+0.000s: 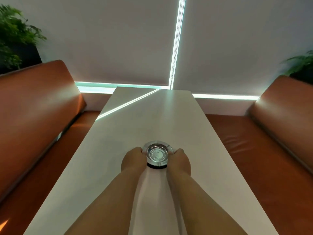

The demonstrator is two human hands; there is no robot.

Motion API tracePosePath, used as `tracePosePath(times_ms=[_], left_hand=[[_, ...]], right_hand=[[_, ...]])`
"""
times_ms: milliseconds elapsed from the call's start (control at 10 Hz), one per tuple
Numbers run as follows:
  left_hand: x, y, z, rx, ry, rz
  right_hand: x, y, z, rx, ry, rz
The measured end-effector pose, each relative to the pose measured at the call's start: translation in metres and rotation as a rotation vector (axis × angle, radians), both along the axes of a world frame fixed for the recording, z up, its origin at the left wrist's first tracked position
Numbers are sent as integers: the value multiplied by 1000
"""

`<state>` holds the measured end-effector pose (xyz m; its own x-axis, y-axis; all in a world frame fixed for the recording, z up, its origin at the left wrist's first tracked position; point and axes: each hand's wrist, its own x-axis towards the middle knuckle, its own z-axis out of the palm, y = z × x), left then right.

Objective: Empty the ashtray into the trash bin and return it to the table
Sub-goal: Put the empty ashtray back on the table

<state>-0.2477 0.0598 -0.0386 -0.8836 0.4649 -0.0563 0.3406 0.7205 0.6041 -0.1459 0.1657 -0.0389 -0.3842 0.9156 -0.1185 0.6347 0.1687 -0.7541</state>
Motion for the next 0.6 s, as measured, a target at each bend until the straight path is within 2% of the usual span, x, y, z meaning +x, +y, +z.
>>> tracePosePath(times_ms=[300, 500, 600], left_hand=[[5, 3, -3, -41, 87, -21], [6, -1, 3, -24, 27, -51], [4, -7, 12, 0, -9, -9]], right_hand=[[1, 2, 3, -16, 39, -14], [8, 2, 12, -64, 60, 15], [16, -2, 22, 13, 73, 16]])
